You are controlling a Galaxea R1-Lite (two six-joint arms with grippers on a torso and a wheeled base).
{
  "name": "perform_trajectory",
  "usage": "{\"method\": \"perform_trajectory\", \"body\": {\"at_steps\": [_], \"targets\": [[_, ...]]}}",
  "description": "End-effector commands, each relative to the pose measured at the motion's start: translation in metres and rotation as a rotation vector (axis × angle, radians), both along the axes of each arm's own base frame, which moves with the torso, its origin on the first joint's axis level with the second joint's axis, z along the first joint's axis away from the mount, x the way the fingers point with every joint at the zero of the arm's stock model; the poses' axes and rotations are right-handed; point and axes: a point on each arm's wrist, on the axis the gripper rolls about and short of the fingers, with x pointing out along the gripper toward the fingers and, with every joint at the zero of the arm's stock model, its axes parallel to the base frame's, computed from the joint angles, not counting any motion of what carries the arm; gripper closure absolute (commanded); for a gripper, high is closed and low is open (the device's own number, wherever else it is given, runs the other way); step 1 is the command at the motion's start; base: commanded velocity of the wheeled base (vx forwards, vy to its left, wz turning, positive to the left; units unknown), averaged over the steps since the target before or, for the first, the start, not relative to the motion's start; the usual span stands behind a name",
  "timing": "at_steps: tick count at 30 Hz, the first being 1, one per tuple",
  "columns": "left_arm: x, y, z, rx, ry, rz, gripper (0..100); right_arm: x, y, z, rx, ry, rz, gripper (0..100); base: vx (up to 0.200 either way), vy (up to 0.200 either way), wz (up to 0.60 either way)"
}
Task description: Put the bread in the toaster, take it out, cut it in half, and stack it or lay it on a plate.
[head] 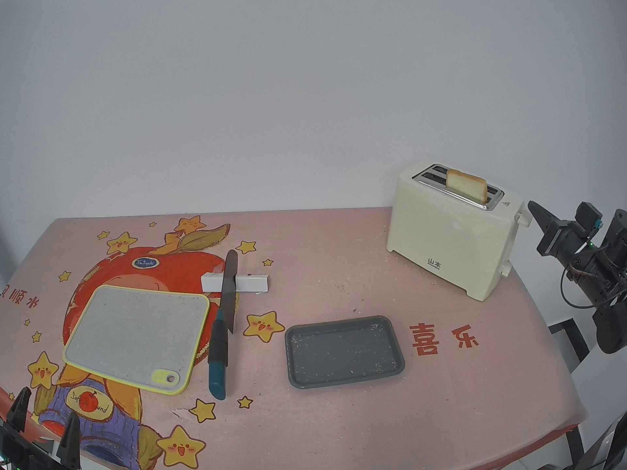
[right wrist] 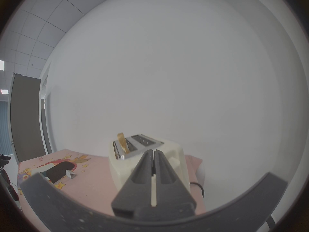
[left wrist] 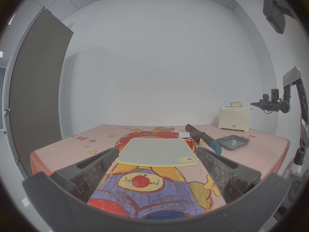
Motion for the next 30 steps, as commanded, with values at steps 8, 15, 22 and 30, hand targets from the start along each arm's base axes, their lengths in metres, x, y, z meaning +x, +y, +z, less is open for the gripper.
{"method": "perform_trajectory", "body": {"at_steps": [8,15,22,30], "targets": [[0.0,0.0,-0.005,0.0,0.004,0.001,0,-0.001,0.0,-0.01,0.0,0.043,0.004,100,0.0,0.0,0.0],[0.0,0.0,-0.005,0.0,0.004,0.001,0,-0.001,0.0,-0.012,0.0,0.049,0.003,100,0.0,0.0,0.0],[0.0,0.0,-0.005,0.0,0.004,0.001,0,0.003,-0.003,-0.022,0.001,0.088,-0.007,100,0.0,0.0,0.0],[0.0,0.0,-0.005,0.0,0.004,0.001,0,0.005,-0.003,-0.03,0.002,0.118,-0.01,100,0.0,0.0,0.0]]}}
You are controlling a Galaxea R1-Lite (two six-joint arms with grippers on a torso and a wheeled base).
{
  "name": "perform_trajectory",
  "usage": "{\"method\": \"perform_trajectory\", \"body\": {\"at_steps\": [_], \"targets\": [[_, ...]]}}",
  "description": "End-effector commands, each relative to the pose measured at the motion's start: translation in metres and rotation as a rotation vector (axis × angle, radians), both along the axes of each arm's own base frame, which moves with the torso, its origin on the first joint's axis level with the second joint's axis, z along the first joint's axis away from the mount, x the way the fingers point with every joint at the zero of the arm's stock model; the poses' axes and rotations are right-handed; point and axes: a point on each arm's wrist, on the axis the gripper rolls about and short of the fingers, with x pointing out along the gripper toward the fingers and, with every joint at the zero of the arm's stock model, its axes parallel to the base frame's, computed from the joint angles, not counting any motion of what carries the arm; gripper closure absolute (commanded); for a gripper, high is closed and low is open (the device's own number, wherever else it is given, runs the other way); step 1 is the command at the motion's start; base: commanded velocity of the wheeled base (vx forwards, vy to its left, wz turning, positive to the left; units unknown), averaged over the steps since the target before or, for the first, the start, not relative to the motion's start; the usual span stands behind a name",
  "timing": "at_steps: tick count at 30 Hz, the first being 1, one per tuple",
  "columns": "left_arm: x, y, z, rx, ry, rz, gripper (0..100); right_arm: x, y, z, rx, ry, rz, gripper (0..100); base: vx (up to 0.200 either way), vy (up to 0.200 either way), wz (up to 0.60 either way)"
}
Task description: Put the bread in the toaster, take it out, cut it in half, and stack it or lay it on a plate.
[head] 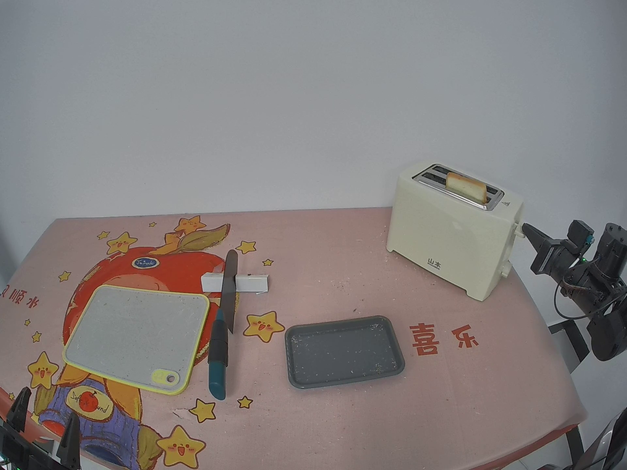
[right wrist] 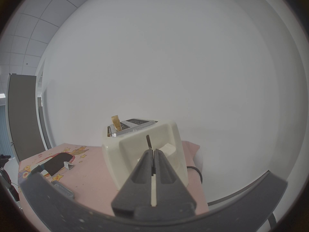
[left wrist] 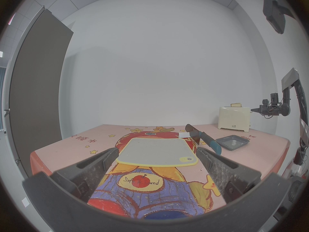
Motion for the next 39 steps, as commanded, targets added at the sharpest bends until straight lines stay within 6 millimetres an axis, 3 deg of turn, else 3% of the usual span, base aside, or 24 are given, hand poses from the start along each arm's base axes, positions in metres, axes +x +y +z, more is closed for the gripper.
{"method": "perform_trajectory", "body": {"at_steps": [1,23,39], "targets": [[0.0,0.0,-0.005,0.0,0.004,0.001,0,0.003,-0.001,-0.009,-0.001,0.032,-0.002,100,0.0,0.0,0.0],[0.0,0.0,-0.005,0.0,0.004,0.001,0,0.007,-0.002,-0.034,-0.032,0.12,-0.006,100,0.0,0.0,0.0],[0.0,0.0,-0.005,0.0,0.004,0.001,0,0.007,-0.002,-0.037,-0.037,0.101,-0.004,100,0.0,0.0,0.0]]}}
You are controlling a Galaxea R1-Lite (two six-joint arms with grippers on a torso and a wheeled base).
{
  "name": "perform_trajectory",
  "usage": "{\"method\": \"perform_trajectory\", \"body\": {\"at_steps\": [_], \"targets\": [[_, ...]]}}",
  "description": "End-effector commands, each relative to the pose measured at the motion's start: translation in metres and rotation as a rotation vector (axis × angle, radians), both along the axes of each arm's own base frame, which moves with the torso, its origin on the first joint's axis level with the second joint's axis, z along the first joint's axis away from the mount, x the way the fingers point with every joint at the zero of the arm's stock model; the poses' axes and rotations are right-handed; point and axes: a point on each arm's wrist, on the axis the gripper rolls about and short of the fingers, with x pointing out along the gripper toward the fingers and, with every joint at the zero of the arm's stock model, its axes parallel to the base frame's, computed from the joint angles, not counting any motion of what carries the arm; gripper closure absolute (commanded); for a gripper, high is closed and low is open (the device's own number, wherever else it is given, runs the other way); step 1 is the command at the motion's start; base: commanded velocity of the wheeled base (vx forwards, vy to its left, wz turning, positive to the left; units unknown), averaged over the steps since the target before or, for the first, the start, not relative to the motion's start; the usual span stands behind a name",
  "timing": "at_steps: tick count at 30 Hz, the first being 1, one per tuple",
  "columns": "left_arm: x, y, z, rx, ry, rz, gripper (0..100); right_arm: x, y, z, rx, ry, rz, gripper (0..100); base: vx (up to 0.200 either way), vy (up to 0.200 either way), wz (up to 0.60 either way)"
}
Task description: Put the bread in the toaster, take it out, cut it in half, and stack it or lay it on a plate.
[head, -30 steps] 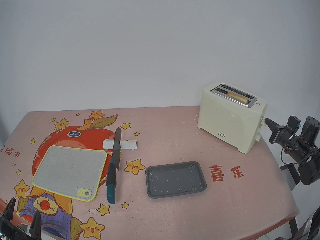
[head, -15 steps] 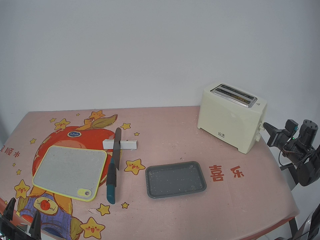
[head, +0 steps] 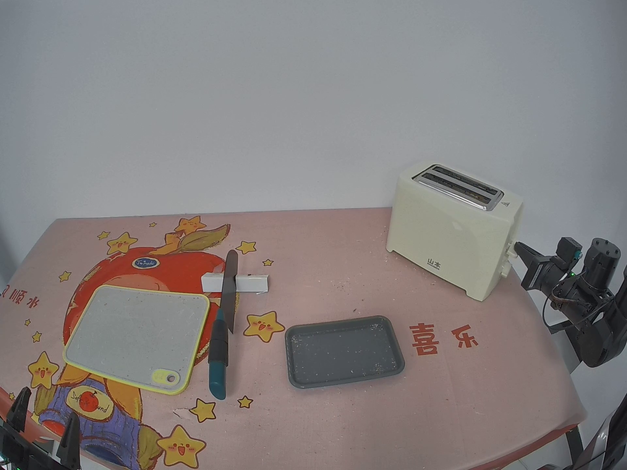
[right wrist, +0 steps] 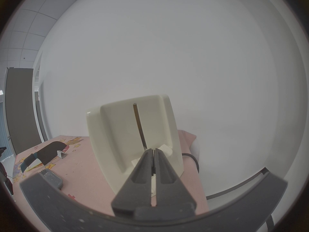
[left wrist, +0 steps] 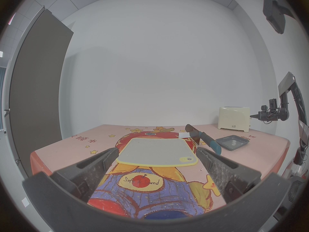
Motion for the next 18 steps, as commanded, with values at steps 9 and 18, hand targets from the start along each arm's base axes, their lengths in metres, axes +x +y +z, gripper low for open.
{"method": "perform_trajectory", "body": {"at_steps": [9,18], "targets": [[0.0,0.0,-0.005,0.0,0.004,0.001,0,-0.004,0.003,0.023,0.002,-0.086,0.007,100,0.0,0.0,0.0],[0.0,0.0,-0.005,-0.002,0.004,0.001,0,-0.031,0.006,0.1,-0.006,-0.381,0.023,100,0.0,0.0,0.0]]}}
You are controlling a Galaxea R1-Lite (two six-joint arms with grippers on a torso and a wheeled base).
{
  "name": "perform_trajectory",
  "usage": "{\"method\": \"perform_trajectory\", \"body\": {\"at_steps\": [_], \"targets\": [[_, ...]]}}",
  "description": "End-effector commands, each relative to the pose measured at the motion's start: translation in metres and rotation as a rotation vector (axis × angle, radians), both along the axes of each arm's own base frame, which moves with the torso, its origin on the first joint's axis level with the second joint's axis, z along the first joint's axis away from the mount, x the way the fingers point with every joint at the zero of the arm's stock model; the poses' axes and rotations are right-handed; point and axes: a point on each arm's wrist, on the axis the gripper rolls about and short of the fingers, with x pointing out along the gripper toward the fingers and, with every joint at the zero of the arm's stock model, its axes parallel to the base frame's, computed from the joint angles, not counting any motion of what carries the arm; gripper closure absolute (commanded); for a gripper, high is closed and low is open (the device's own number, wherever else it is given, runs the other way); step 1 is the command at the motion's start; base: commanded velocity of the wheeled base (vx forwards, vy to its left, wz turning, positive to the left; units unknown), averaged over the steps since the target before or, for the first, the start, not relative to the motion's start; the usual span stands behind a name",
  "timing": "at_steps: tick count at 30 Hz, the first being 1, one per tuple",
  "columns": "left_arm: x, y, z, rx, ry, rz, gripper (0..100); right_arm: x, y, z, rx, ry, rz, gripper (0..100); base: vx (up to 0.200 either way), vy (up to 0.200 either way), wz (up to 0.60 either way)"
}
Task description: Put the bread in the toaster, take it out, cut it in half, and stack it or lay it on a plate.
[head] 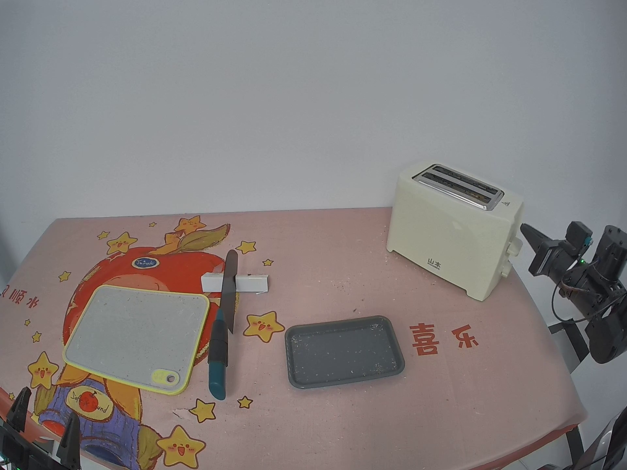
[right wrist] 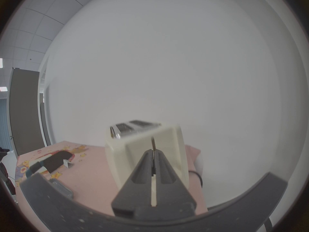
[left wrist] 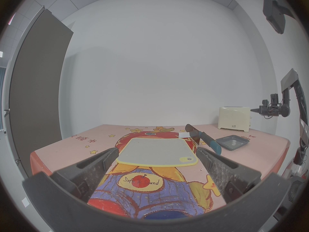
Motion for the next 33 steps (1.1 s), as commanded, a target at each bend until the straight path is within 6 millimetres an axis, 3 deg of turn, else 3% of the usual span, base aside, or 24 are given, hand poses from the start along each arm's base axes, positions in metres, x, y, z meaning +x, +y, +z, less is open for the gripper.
{"method": "perform_trajectory", "body": {"at_steps": [1,8,15,25,33], "targets": [[0.0,0.0,-0.005,0.0,0.004,0.001,0,-0.021,-0.001,0.055,-0.005,-0.215,0.0,100,0.0,0.0,0.0],[0.0,0.0,-0.005,0.0,0.004,0.001,0,-0.03,-0.003,0.068,-0.018,-0.281,0.009,100,0.0,0.0,0.0],[0.0,0.0,-0.005,0.0,0.004,0.001,0,-0.095,0.005,0.097,-0.118,-0.417,0.261,100,0.0,0.0,0.0],[0.0,0.0,-0.005,0.0,0.004,0.001,0,-0.153,0.009,0.091,-0.099,-0.201,0.336,100,0.0,0.0,0.0],[0.0,0.0,-0.005,-0.001,0.004,0.001,0,-0.194,0.012,0.083,-0.201,-0.005,0.383,100,0.0,0.0,0.0]]}}
